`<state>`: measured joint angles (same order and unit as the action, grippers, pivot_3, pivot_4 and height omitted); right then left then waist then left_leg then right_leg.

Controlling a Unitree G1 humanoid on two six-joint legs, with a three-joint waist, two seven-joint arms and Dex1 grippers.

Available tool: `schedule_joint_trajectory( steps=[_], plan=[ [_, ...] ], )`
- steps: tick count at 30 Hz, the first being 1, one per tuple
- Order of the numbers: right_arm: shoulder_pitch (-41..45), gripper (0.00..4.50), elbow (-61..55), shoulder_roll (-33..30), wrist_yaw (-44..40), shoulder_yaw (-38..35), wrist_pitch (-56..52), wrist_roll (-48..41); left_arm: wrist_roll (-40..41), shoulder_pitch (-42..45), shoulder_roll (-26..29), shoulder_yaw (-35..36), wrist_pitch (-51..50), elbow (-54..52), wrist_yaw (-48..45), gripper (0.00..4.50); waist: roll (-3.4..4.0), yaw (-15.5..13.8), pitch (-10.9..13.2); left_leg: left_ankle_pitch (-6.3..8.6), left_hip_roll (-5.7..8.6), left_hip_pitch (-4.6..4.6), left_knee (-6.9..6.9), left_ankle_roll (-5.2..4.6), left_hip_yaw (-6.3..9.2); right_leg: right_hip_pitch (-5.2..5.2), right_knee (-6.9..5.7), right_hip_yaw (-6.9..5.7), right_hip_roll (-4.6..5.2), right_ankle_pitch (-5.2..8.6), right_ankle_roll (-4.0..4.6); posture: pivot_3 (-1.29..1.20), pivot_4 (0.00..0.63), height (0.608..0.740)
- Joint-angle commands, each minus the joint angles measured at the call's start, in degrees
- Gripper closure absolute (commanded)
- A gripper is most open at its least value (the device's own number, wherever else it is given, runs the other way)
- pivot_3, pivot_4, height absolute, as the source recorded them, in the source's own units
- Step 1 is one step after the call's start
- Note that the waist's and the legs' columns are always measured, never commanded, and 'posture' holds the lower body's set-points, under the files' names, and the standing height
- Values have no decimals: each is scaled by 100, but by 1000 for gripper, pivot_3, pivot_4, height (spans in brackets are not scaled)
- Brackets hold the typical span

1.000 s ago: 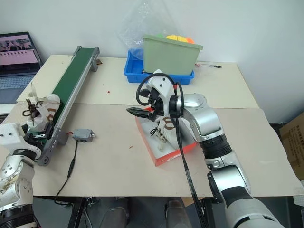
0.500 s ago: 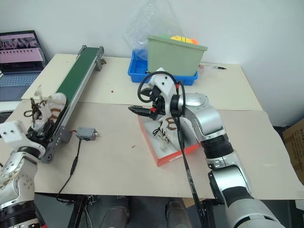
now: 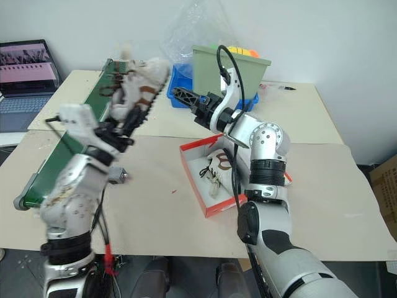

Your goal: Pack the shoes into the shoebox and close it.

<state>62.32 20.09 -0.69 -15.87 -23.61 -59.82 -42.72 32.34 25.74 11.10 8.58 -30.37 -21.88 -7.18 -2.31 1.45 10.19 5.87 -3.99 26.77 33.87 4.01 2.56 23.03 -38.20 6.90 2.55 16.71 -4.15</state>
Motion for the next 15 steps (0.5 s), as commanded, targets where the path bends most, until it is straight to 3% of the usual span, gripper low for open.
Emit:
schedule_joint_trajectory(
  steps=[1, 15],
  plan=[
    [113, 195, -223, -100, 119, -36, 35, -175, -79, 5, -277, -234, 192, -107, 32, 2253, 1, 36, 0, 0, 0, 0, 0, 0, 0, 1, 0, 1, 0, 0, 0, 0, 150, 740],
    [74, 195, -298, -133, 265, 98, 186, -228, -318, -237, -1027, -711, 192, -166, 125, 2253, 1, 104, 0, 0, 1, 1, 0, -1, 1, 0, 0, 1, 0, 0, 0, 0, 150, 740]
  ],
)
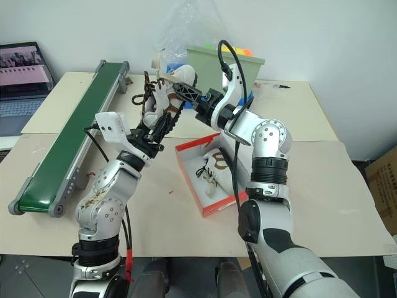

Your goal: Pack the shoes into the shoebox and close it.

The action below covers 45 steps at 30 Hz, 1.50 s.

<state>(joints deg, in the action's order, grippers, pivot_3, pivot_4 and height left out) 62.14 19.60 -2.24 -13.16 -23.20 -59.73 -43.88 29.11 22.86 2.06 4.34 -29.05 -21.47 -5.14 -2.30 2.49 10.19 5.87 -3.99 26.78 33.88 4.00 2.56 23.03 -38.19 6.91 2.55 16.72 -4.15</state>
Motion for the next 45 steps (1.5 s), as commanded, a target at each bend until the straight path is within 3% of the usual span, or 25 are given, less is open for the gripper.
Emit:
schedule_joint_trajectory(
  steps=[1, 4, 9, 13, 15, 16, 20, 25, 30, 39, 45],
  plan=[
    [95, 453, -232, 24, -14, 65, 202, -101, -7, 55, -152, -325, 43, -221, -70, 2260, 0, 0, 0, 0, 0, 0, 0, 0, 0, 0, 0, 0, 0, 0, 0, 0, 150, 740],
    [91, 1074, -193, 15, -79, 136, 289, -44, -20, 62, -195, -388, -8, -251, -56, 2261, 0, 1, 0, 0, 0, 0, 0, 0, 0, 0, 0, 0, 0, 0, 0, 0, 150, 740],
    [110, 2912, -130, 42, -155, 150, 368, -67, 17, 72, -176, -322, -109, -291, -36, 2261, 0, 0, 0, 0, 0, 0, 0, 0, 0, 0, 0, 0, -1, 0, 0, 0, 150, 740],
    [151, 3991, -28, 32, -206, 186, 449, -37, 163, 113, -94, -93, -251, -391, 38, 2261, 0, 3, 0, 0, 0, 0, 0, 0, 1, 0, 0, 0, -1, 0, 0, 0, 150, 740],
    [162, 4092, 34, 1, -182, 222, 493, 13, 321, 84, -51, 30, -344, -516, 49, 2261, 0, 8, 0, 0, 0, 0, 0, 0, 0, 0, 0, 0, -1, 0, 0, 0, 150, 740],
    [156, 4097, 55, -35, -153, 274, 518, 78, 440, 35, 11, 92, -435, -636, 25, 1334, 0, 9, 0, 0, 0, 0, 0, 0, 1, 0, 0, 0, -1, 0, 0, 0, 150, 740],
    [77, 4122, 44, -322, -194, 675, 570, 477, 761, -229, 341, 404, -863, -1126, 149, 33, 0, 11, 0, 0, 0, 2, -2, 0, 1, 2, 3, 0, -1, 0, 0, 0, 150, 740],
    [179, 4122, -164, -838, -341, 1243, 281, 864, 1451, -993, 1000, 1229, -1333, -1666, 179, 33, 3, 23, 1, 0, -1, 0, -4, 0, 1, 4, 2, 1, -1, 0, 0, 0, 150, 740],
    [307, 4122, -589, -1785, -988, 2276, -364, 1280, 1470, -1366, 1369, 1647, -1280, -1569, 253, 33, 3, -2, 2, 0, 0, 1, -1, 0, 1, 3, 6, 0, 0, 0, 0, 0, 150, 740],
    [-272, 4122, -1163, -2447, -1883, 2556, -1279, 968, 1211, -1460, 1116, 1204, -1102, -1566, 445, 33, 3, -9, 2, 1, 0, 2, -2, 0, 1, 2, 12, 0, 0, 0, 0, 0, 150, 740],
    [-876, 4122, -937, -2352, -2215, 2585, -1159, 928, 1101, -1438, 1063, 1088, -1058, -1606, 535, 33, 3, 21, 2, 1, 0, 0, -1, 0, 1, 1, 10, 3, -1, 0, 0, 0, 150, 740]
  ],
)
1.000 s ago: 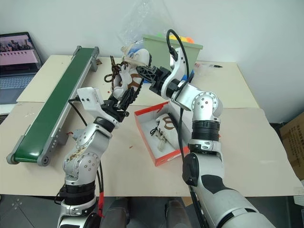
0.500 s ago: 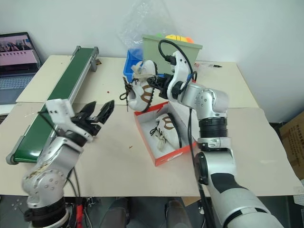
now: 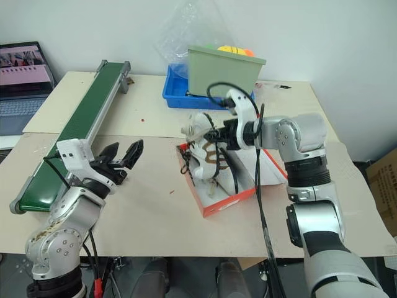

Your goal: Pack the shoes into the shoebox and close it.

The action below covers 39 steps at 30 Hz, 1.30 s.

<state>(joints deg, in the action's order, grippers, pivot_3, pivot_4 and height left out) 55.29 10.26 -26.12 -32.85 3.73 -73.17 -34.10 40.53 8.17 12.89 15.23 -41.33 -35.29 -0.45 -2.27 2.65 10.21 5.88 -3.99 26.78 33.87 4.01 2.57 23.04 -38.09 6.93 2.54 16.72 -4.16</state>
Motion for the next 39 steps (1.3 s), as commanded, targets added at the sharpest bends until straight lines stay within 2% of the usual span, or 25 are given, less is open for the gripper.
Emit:
schedule_joint_trajectory(
  steps=[1, 12, 18, 21, 23, 27, 32, 36, 39],
  plan=[
    [-277, 4122, 85, 29, -292, -63, 295, 20, -41, 24, -22, 10, 167, -251, 92, 33, 0, 1, 0, 0, 0, 0, -1, 0, 0, 1, 0, 1, 0, 0, 0, 0, 150, 740],
    [-211, 4122, 561, 47, -1069, 835, 915, 665, 31, -271, -81, 208, 154, -696, 493, 33, 0, 5, 0, 0, 1, -1, 2, 0, 0, -2, 2, 2, -1, -1, -2, 0, 150, 740],
    [86, 4122, 906, 43, -1842, 1921, 1845, 1505, 27, -461, -172, 222, 133, -1022, 771, 33, 0, 5, 0, 0, 0, -3, 1, 0, 0, -1, 0, 1, -1, -1, -2, 0, 150, 740],
    [209, 4122, 1367, 163, -1933, 2164, 2384, 1934, -3, -523, -194, 200, 96, -1194, 926, 33, 0, -1, 0, 0, 1, -4, 3, 1, 0, -3, 1, 1, -1, -1, -2, 0, 150, 740],
    [314, 3115, 1730, 294, -1857, 2176, 2740, 2187, 15, -603, -218, 200, 77, -1335, 1037, 0, 0, -5, 0, 0, 0, -3, 3, 1, 0, -3, 1, 1, 0, -1, -2, 0, 150, 740],
    [511, 1902, 2086, 474, -1904, 2058, 3066, 2423, 43, -723, -245, 163, 49, -1513, 1191, 0, 0, -6, 0, 0, 0, -5, 2, 1, 0, -3, -1, 0, -1, -1, -1, 0, 150, 740],
    [797, 45, 2101, 424, -2009, 1875, 3151, 2556, 72, -617, -145, 107, 18, -1425, 1170, 0, 0, -18, 0, 0, 1, -5, 3, 1, 0, -3, -1, 0, 0, -2, -1, 0, 150, 740],
    [954, 45, 891, 8, -2665, 1292, 1891, 1744, 60, -310, 309, -98, -206, -1221, 825, 0, 2, -46, 1, 0, 1, 1, 1, 1, 0, 1, 1, -1, 0, -2, -1, 0, 150, 740],
    [992, 45, 317, -304, -2877, 681, 1457, 1208, 203, -268, 756, -131, -344, -1087, 343, 0, 2, -29, 1, 1, 1, 2, 1, 1, 0, 1, 2, -1, 0, -2, -1, 0, 150, 740]
  ],
)
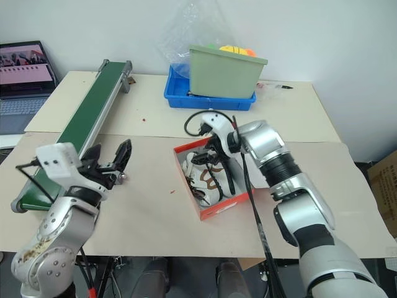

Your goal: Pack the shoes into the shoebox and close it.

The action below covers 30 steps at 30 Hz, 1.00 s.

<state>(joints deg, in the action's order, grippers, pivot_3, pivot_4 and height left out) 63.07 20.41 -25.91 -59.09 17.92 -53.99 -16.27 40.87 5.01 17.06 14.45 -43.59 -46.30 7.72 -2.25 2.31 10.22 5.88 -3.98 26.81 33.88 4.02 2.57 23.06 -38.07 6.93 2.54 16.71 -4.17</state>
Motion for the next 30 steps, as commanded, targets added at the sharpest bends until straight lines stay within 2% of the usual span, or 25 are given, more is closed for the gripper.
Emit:
schedule_joint_trajectory(
  steps=[1, 4, 5, 9, 12, 15, 18, 21, 23, 25, 30],
  plan=[
    [181, 45, -872, -438, -297, -890, -516, -691, 211, 57, 481, -52, -150, 66, -645, 0, 0, 8, 0, 0, 0, 0, -1, 0, 0, 1, 0, 0, 0, 0, 0, 0, 150, 740],
    [-212, 45, -1591, -986, -567, -1004, -426, -854, 396, 109, 979, 28, -187, 330, -1297, 0, -1, -2, 0, 0, 0, -4, -2, 0, 0, 0, 0, -1, 0, 1, 0, 0, 150, 740],
    [-438, 278, -1796, -1238, -638, -1087, -394, -899, 384, 153, 1249, 0, -201, 459, -1620, 0, -2, -11, -1, 0, 0, -4, -2, 0, 0, -1, 1, -1, 0, 1, 0, 0, 150, 740],
    [-1143, 1415, -2454, -1906, -684, -1401, -369, -1055, 359, 398, 1879, -72, -134, 995, -2471, 0, -1, -28, 0, 1, 0, -4, 0, 1, -3, -1, 7, 0, 3, 3, 1, 0, 150, 740],
    [-1589, 2484, -2856, -2232, -608, -1759, -582, -1314, 300, 740, 2015, -200, -80, 1374, -2834, 0, 9, -13, 6, 0, -1, -3, -1, 0, -5, 5, 4, 3, 2, 3, 1, 0, 150, 740],
    [-2574, 3500, -3435, -2665, -546, -2306, -768, -1555, 237, 1183, 2111, -475, -97, 1703, -3293, 0, 8, -18, 5, 0, 0, -2, -3, 0, -5, 1, 5, 3, 1, 5, -1, 0, 150, 740],
    [-3508, 4459, -3735, -2831, -296, -2740, -798, -1623, 242, 1426, 2235, -620, -148, 1859, -3721, 0, 7, -25, 5, 1, 0, -2, -1, -3, -3, -4, 10, 2, 2, 6, -3, 0, 150, 740],
    [-4473, 4459, -3905, -2744, -27, -3113, -685, -1629, 274, 1650, 2393, -725, -219, 1983, -4137, 0, 7, -24, 5, 1, 0, -5, 1, -3, -3, -5, 5, 2, 1, 6, -3, 0, 150, 740],
    [-5220, 4459, -3841, -2617, 311, -3078, -351, -1326, 306, 1847, 2489, -789, -298, 2105, -4394, 0, 7, -23, 4, 1, 0, -5, 3, -3, -2, -5, 2, 3, 1, 6, -3, 0, 150, 740],
    [-5616, 4459, -3695, -2398, 641, -3020, -76, -1132, 268, 1934, 2606, -851, -324, 2168, -4614, 0, 8, -5, 3, 1, 0, -9, 7, -3, -1, -12, 4, 1, 1, 7, -4, 0, 150, 740],
    [-5774, 4459, -2947, -1510, 1229, -3067, 654, -946, 172, 1960, 2844, -922, -348, 2184, -4925, 0, 11, 86, 4, 1, 0, -40, 4, -3, -5, -34, 2, 11, 0, 8, -6, 0, 150, 740]
  ],
)
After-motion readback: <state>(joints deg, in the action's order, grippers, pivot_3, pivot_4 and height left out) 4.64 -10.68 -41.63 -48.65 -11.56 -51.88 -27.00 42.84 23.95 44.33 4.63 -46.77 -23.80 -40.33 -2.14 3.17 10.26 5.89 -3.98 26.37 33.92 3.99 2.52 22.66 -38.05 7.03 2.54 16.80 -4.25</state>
